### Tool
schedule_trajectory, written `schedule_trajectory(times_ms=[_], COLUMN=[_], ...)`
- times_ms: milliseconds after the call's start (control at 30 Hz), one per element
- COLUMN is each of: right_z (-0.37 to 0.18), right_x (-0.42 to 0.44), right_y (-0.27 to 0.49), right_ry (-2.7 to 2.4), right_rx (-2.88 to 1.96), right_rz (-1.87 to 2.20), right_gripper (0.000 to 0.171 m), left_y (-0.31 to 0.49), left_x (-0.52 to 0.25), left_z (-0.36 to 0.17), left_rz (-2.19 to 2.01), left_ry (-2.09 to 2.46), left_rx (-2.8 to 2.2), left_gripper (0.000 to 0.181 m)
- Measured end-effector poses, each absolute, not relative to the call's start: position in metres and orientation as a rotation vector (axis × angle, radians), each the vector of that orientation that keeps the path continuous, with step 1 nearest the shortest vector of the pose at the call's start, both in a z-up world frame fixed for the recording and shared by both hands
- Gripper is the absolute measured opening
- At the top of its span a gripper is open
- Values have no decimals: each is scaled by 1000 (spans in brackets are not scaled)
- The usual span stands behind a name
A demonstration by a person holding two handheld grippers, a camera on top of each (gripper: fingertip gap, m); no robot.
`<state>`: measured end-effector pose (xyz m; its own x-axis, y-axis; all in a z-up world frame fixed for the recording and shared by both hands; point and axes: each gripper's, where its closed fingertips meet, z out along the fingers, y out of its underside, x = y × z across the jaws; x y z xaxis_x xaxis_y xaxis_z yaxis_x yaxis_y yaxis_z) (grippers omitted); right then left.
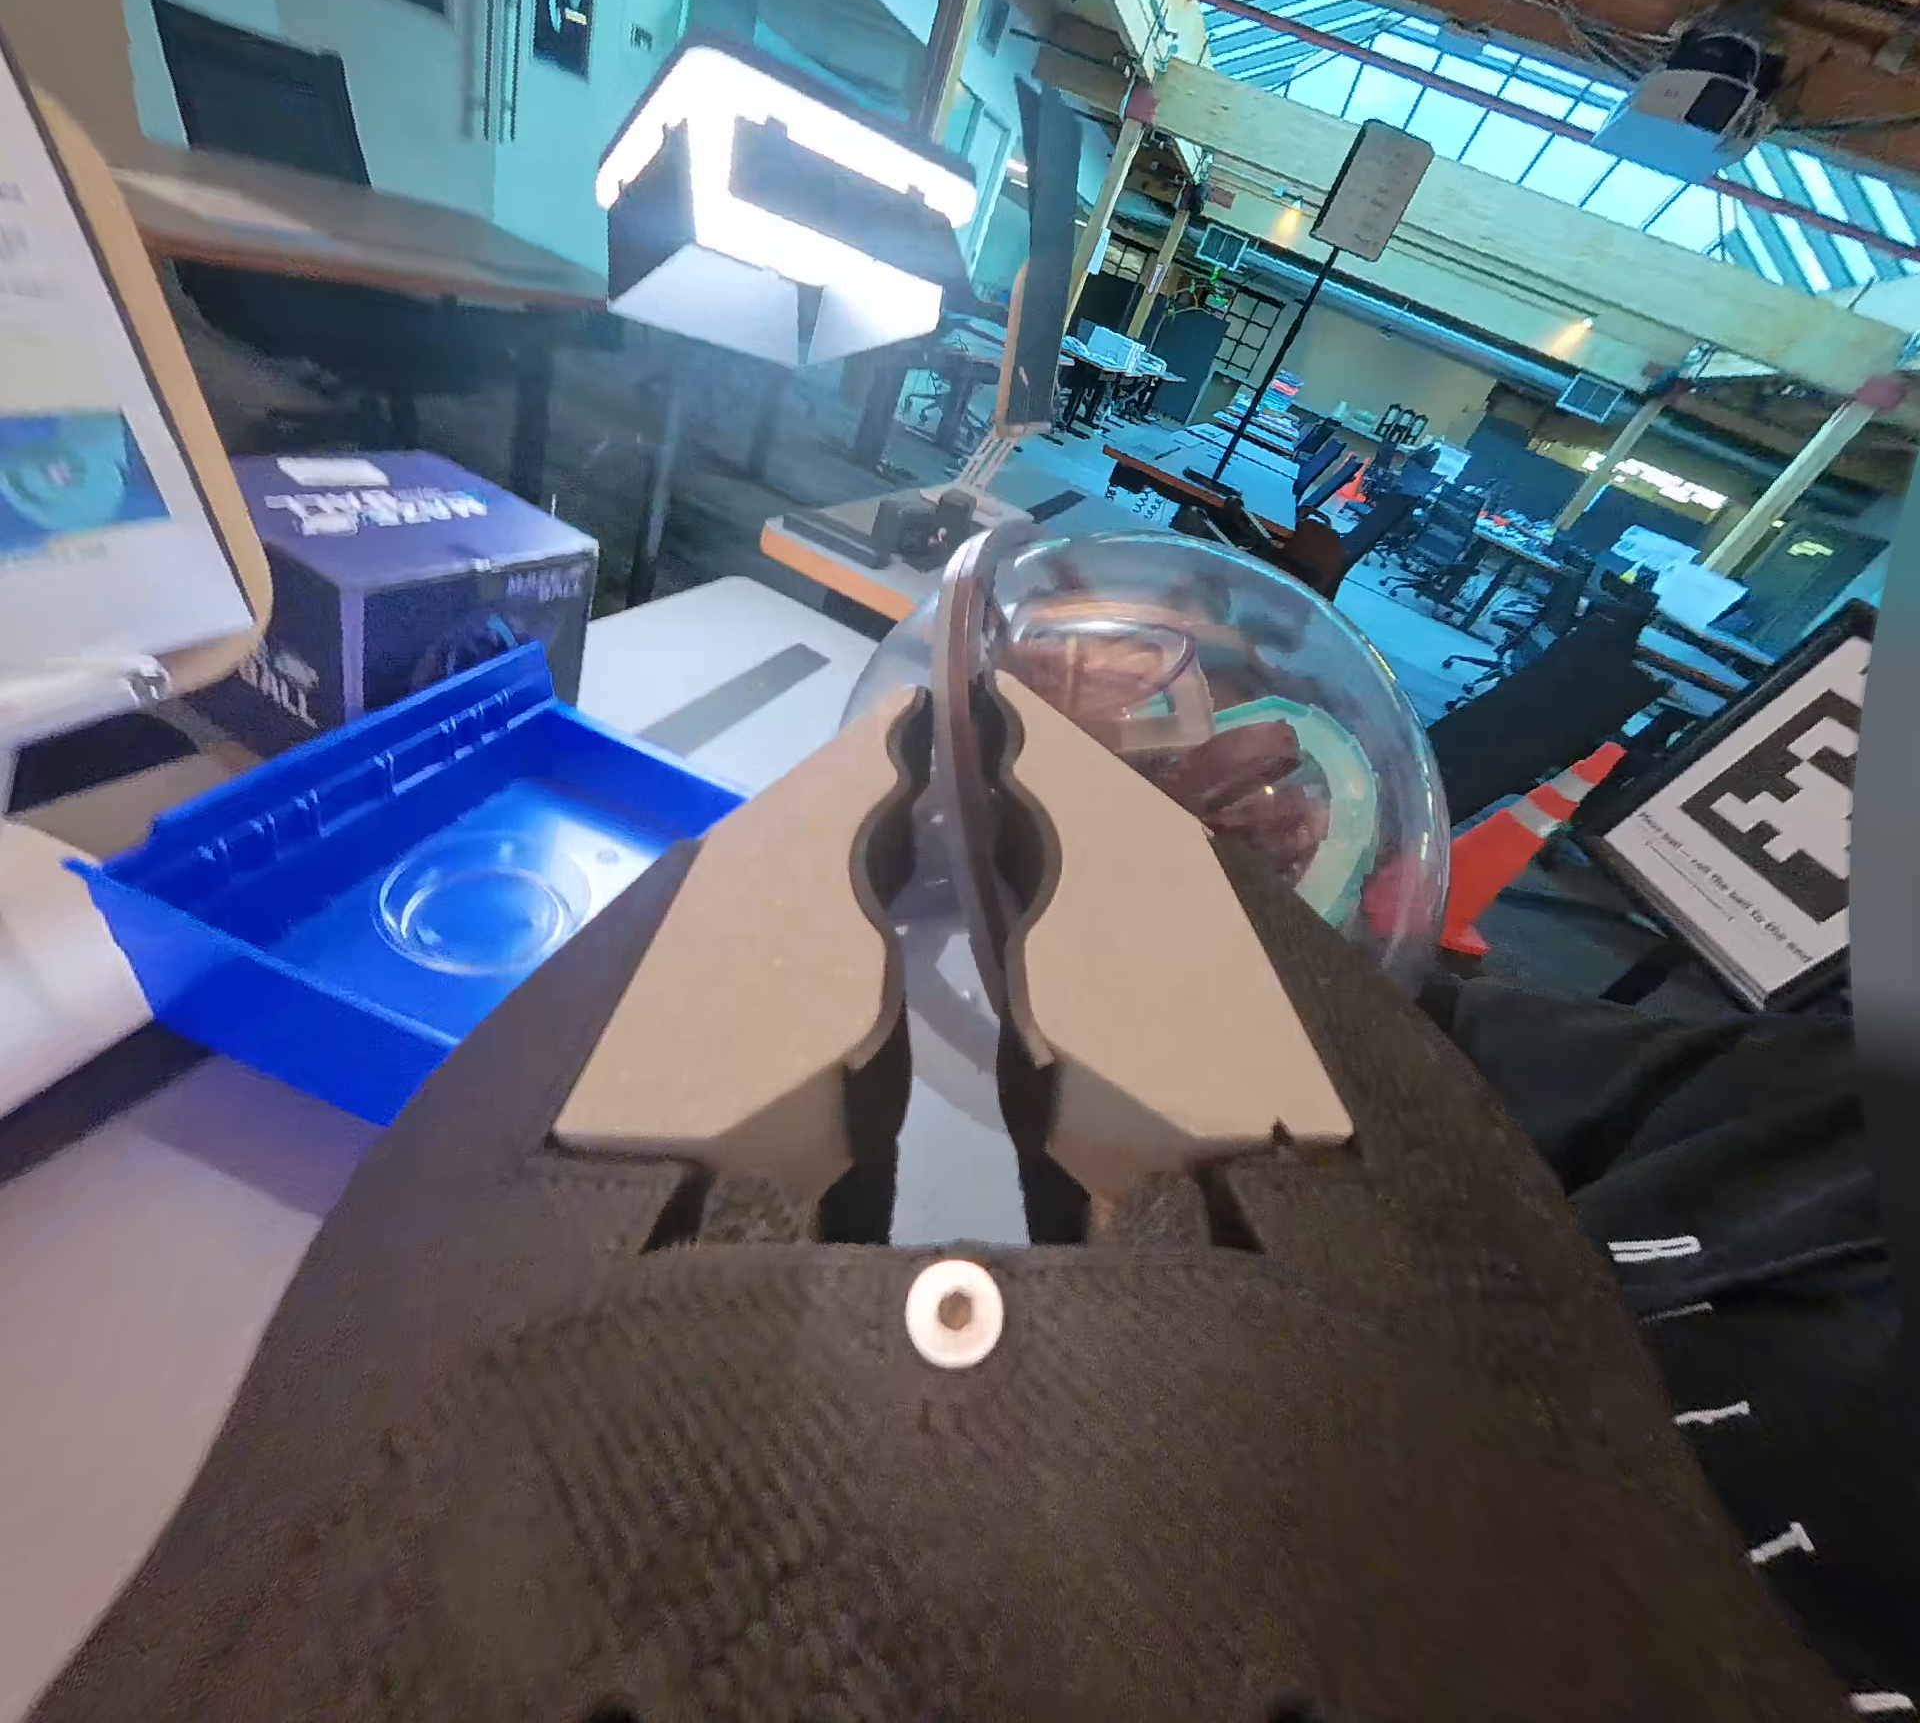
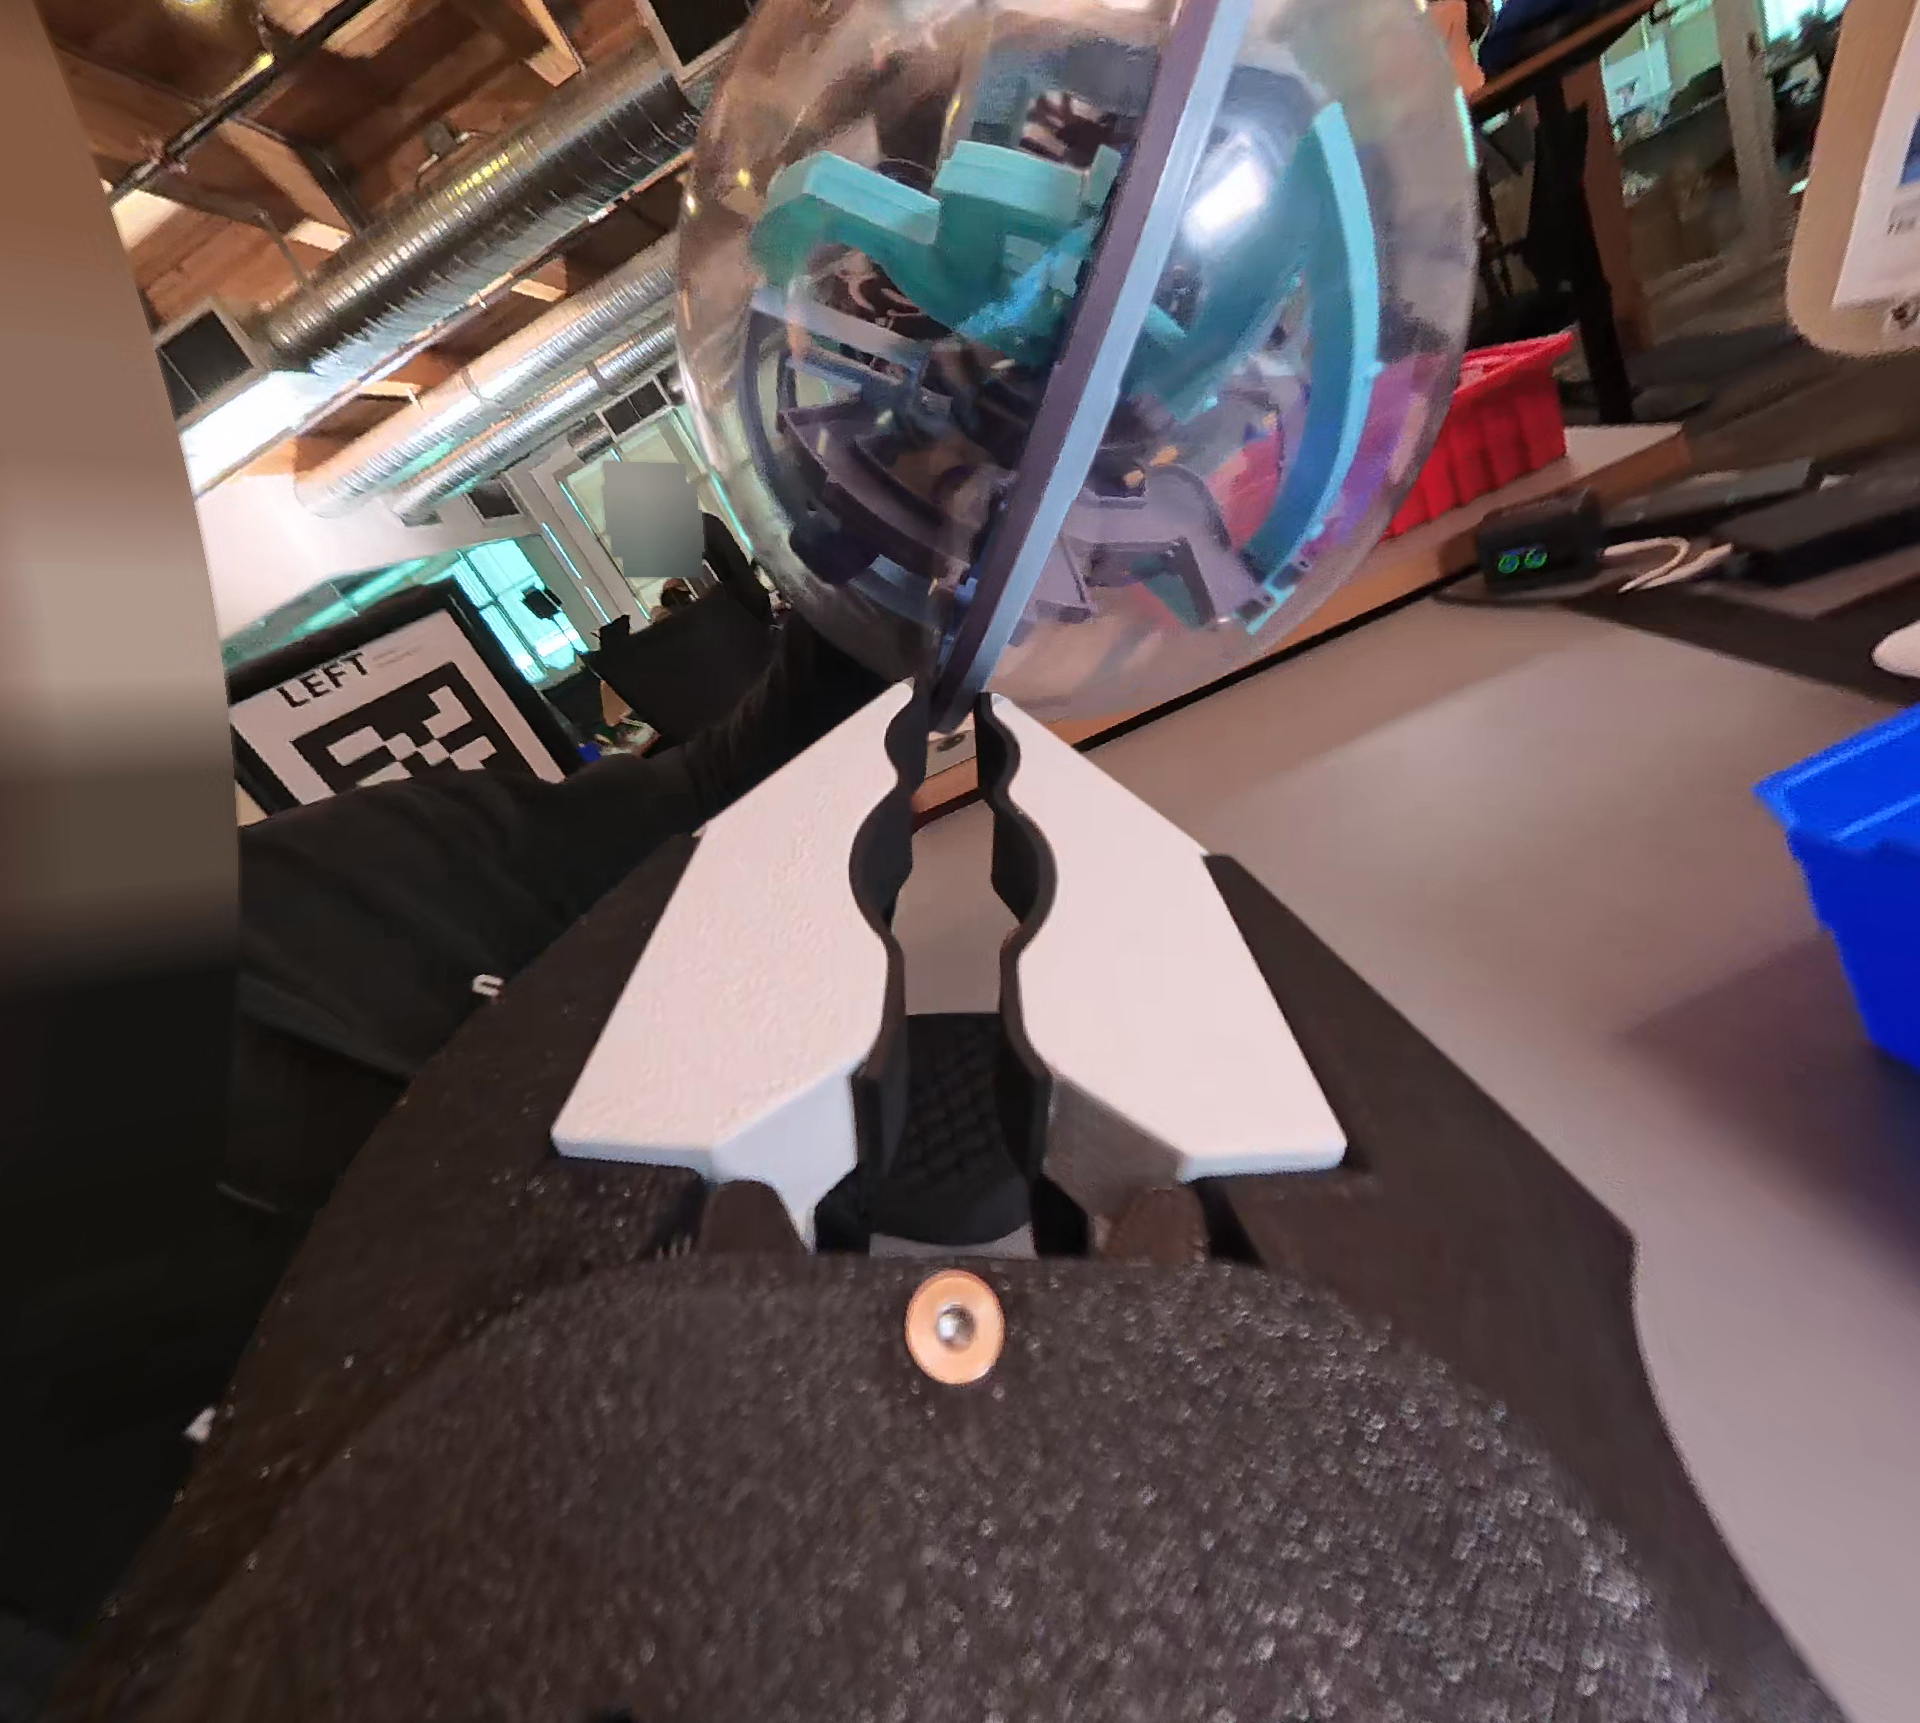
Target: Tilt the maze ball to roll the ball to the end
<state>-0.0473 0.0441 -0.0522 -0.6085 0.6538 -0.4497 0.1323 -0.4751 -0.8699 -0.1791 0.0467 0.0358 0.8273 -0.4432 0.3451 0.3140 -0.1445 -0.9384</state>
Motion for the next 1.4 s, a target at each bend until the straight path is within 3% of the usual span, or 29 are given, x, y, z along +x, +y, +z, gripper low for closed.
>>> schedule_trajectory(times_ms=[433,567,733,900,1000,1133,1300,1400], right_z=[-90,-107,-159,-159,-160,-173,-188,-188], right_x=[-39,-49,-55,-52,-49,-50,-59,-62], right_y=[36,43,50,69,88,124,126,130], right_ry=[-1279,-1289,-1336,-1345,-1352,-1312,-1354,-1350], right_rx=[-1335,-1392,-1582,-1550,-1534,-1529,-1520,-1495], right_rz=[2300,2198,2061,1961,1838,1607,1477,1413], right_gripper=[5,0,0,0,0,13,24,24], left_y=[70,70,74,69,62,64,77,82], left_x=[-191,-165,-167,-183,-182,-175,-161,-167], left_z=[-60,-69,-142,-147,-165,-184,-191,-193], left_rz=[-838,-767,-732,-706,-808,-893,-956,-956], left_ry=[-42,128,87,35,-24,-102,-126,-134], left_rx=[-1729,-1786,-1923,-1848,-1873,-1804,-1740,-1731], left_gripper=[0,0,0,1,33,62,76,74])
